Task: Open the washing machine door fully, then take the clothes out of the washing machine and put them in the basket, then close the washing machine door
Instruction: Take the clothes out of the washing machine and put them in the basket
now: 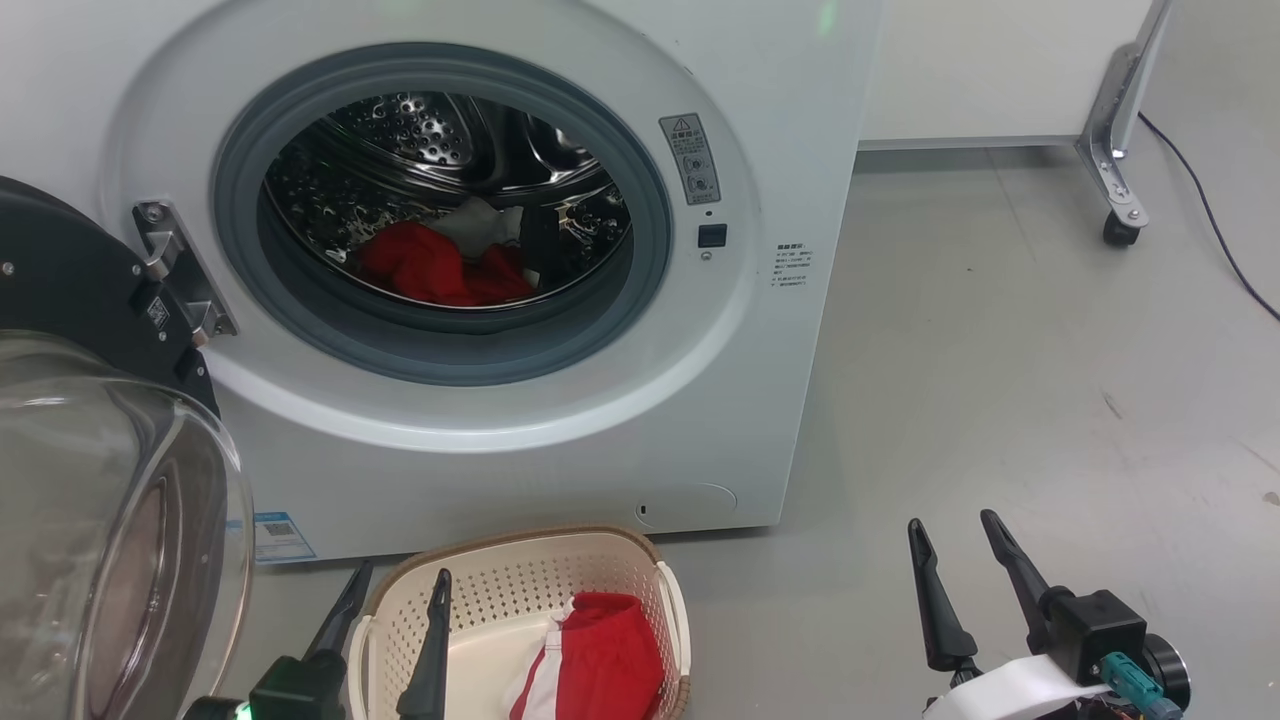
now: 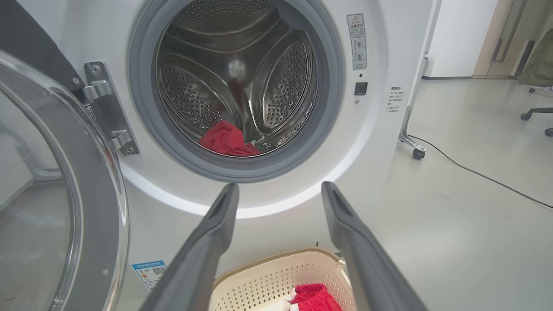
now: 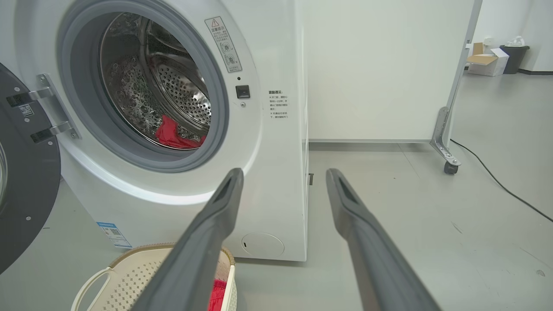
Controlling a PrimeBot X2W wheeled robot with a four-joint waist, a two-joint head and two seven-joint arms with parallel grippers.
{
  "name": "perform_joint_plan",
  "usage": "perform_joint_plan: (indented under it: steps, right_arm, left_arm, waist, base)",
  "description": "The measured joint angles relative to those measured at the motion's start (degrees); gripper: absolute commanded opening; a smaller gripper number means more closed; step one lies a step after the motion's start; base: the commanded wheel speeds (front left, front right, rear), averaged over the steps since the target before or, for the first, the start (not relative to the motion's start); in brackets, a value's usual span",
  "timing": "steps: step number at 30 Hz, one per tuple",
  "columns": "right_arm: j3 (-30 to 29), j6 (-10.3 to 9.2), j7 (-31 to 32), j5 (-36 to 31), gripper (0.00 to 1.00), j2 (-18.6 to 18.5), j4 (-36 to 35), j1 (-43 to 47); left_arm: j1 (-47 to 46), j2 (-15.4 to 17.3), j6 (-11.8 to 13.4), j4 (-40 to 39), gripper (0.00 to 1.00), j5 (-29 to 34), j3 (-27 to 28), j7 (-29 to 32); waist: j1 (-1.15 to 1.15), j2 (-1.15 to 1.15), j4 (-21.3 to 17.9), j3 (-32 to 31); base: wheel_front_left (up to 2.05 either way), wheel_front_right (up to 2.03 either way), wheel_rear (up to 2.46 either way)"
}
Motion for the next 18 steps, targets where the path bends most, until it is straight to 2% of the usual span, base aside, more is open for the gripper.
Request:
perform_joint_plan:
  steps: [13, 18]
  right_arm:
    - [0.7, 0.01, 0.0, -0.1, 1.00, 0.0, -0.8, 0.1]
    - [1.6, 0.60, 0.0, -0.5, 1.00, 0.0, -1.4, 0.0]
  left_arm:
    - [0.1, 0.0, 1.5, -1.2, 1.00, 0.8, -0.4, 1.0]
    - [-0.2, 0.0, 2.0, -1.4, 1.00, 0.8, -0.7, 1.5]
  waist:
    - [0.00, 0.00, 0.3, 1.3]
    - [0.00, 0.00, 0.4, 2.9]
  base:
    - [0.00, 0.00, 0.00]
    - [0.00, 0.00, 0.00]
